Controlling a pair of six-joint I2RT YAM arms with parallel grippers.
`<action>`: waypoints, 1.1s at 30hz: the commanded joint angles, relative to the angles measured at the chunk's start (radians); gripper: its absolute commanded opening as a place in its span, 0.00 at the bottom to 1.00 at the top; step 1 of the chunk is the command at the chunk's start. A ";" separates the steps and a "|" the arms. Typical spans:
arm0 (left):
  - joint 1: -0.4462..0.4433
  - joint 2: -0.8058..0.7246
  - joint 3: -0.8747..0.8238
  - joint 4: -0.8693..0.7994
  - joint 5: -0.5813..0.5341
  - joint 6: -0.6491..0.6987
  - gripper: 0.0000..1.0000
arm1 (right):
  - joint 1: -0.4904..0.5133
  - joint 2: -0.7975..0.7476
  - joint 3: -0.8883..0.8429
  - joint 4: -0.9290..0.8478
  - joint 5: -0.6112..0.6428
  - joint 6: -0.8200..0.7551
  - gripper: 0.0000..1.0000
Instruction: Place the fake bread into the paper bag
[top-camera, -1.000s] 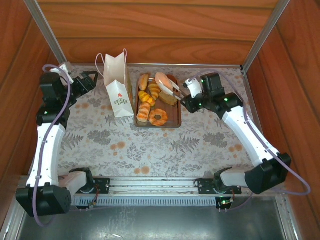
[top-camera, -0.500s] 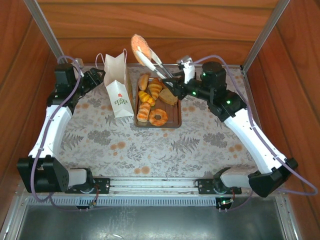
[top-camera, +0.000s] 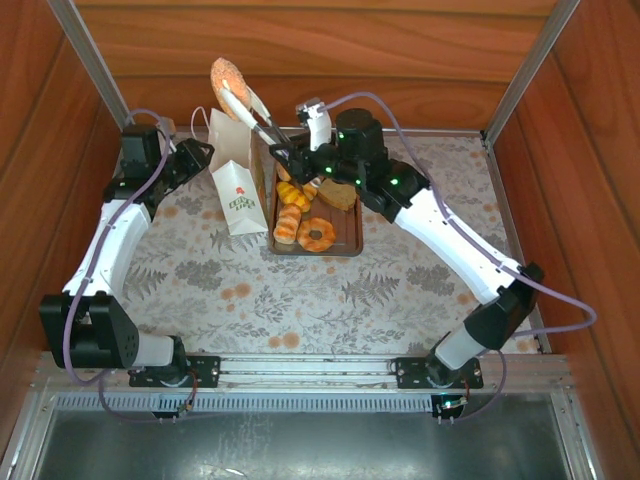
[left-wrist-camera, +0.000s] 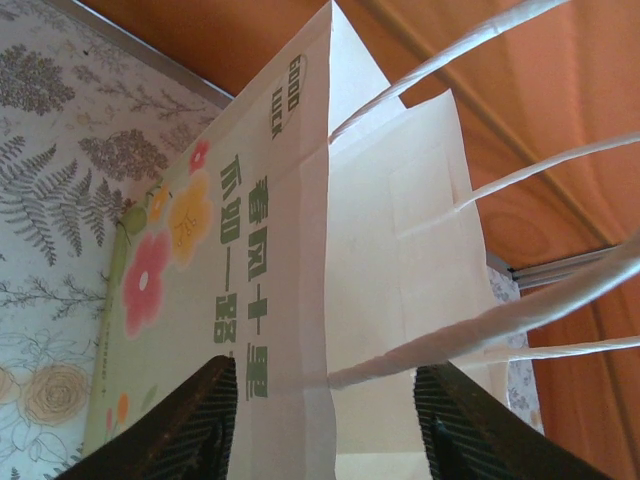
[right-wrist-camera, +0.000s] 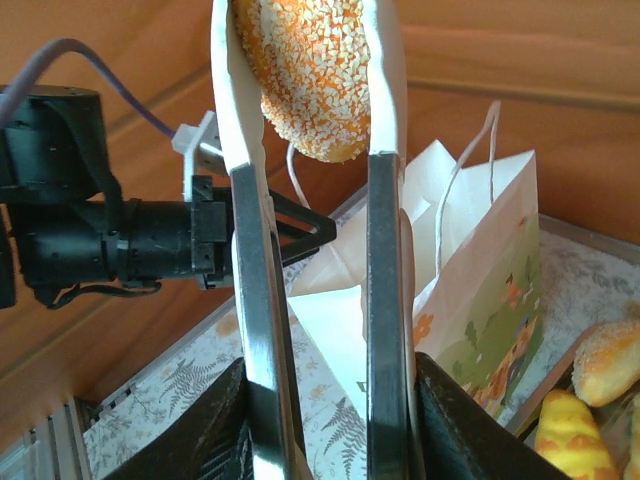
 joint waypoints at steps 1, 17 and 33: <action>-0.010 0.005 0.011 0.022 -0.009 -0.014 0.51 | 0.019 0.031 0.057 0.022 0.038 0.036 0.39; -0.019 0.009 -0.020 0.041 -0.028 -0.031 0.29 | 0.061 0.189 0.132 -0.075 0.130 0.032 0.39; -0.019 0.011 -0.037 0.040 -0.037 -0.026 0.22 | 0.065 0.238 0.178 -0.211 0.196 -0.028 0.40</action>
